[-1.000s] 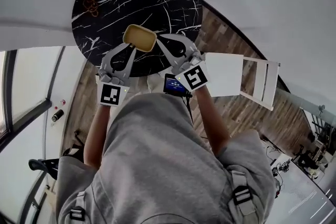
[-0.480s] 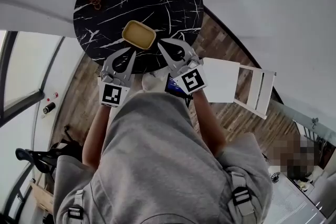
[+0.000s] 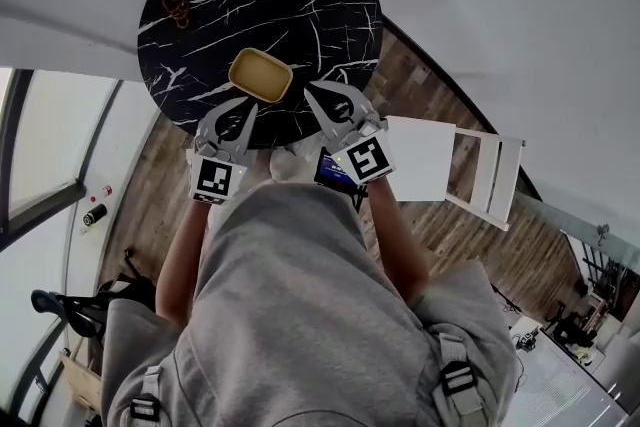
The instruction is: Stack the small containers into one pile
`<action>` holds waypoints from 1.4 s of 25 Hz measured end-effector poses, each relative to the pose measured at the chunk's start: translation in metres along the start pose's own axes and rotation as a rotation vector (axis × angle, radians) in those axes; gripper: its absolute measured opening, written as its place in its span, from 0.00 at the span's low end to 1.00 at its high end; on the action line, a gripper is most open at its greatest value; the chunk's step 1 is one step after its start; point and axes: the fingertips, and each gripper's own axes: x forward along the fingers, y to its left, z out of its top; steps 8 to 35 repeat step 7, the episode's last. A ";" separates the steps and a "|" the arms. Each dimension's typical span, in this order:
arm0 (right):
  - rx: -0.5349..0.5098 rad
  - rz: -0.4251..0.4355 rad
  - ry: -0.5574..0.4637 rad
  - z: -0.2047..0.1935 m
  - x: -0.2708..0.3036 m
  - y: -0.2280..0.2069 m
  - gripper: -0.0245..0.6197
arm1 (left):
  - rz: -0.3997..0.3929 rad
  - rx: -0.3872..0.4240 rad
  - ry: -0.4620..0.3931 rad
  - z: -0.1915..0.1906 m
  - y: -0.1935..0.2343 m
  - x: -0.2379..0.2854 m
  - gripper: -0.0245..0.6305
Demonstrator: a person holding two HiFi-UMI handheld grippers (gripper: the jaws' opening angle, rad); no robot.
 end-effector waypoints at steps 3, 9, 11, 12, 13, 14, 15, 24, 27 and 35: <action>0.003 0.005 0.007 -0.002 0.003 -0.001 0.06 | 0.000 0.008 0.010 -0.003 0.001 0.001 0.07; -0.003 0.024 0.015 -0.005 0.007 -0.001 0.06 | -0.030 0.097 0.056 -0.020 -0.006 0.009 0.07; -0.003 0.024 0.015 -0.005 0.007 -0.001 0.06 | -0.030 0.097 0.056 -0.020 -0.006 0.009 0.07; -0.003 0.024 0.015 -0.005 0.007 -0.001 0.06 | -0.030 0.097 0.056 -0.020 -0.006 0.009 0.07; -0.003 0.024 0.015 -0.005 0.007 -0.001 0.06 | -0.030 0.097 0.056 -0.020 -0.006 0.009 0.07; -0.003 0.024 0.015 -0.005 0.007 -0.001 0.06 | -0.030 0.097 0.056 -0.020 -0.006 0.009 0.07; -0.003 0.024 0.015 -0.005 0.007 -0.001 0.06 | -0.030 0.097 0.056 -0.020 -0.006 0.009 0.07; -0.003 0.024 0.015 -0.005 0.007 -0.001 0.06 | -0.030 0.097 0.056 -0.020 -0.006 0.009 0.07; -0.003 0.024 0.015 -0.005 0.007 -0.001 0.06 | -0.030 0.097 0.056 -0.020 -0.006 0.009 0.07; -0.003 0.024 0.015 -0.005 0.007 -0.001 0.06 | -0.030 0.097 0.056 -0.020 -0.006 0.009 0.07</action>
